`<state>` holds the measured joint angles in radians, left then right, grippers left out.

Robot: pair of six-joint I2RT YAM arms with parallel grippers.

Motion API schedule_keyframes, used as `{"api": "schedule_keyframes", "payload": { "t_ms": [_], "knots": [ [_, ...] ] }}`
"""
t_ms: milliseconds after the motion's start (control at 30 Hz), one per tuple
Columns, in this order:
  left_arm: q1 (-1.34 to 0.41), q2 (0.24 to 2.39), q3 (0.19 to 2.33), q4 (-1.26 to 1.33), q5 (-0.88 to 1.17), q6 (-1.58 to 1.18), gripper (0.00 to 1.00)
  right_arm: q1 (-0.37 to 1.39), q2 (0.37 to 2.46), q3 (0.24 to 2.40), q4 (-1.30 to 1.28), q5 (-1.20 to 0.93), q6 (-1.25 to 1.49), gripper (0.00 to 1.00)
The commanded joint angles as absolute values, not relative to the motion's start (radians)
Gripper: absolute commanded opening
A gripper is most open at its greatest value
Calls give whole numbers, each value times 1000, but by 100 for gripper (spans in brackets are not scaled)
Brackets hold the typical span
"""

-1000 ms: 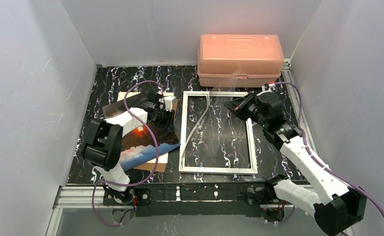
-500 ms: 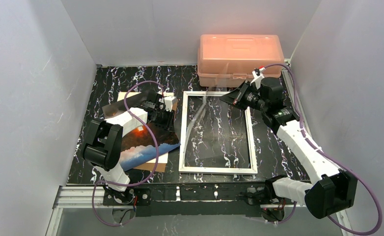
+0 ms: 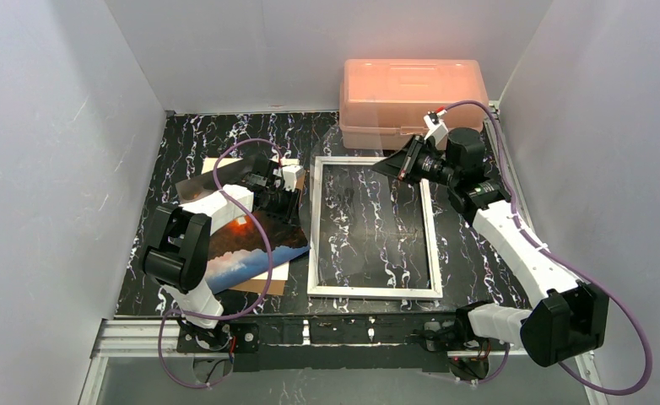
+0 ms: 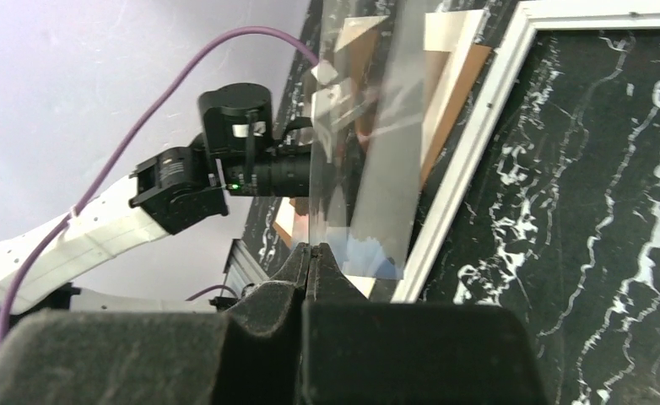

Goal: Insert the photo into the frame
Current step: Adjust the photo frame item on the photo frame.

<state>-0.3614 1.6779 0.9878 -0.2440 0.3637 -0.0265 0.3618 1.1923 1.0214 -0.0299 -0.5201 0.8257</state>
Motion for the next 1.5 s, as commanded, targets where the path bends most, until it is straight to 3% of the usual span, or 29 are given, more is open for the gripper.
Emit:
{"api": "schedule_keyframes", "payload": {
  "t_ms": [0, 700, 1467],
  "knots": [
    [-356, 1668, 989, -272, 390, -22, 27, 351, 1201, 1058, -105, -516, 742, 1],
    [-357, 1675, 1002, -282, 399, -18, 27, 305, 1238, 1110, -428, -272, 356, 1],
    [-360, 1679, 1011, -282, 418, -37, 26, 302, 1183, 893, -242, -65, 533, 1]
  ]
}}
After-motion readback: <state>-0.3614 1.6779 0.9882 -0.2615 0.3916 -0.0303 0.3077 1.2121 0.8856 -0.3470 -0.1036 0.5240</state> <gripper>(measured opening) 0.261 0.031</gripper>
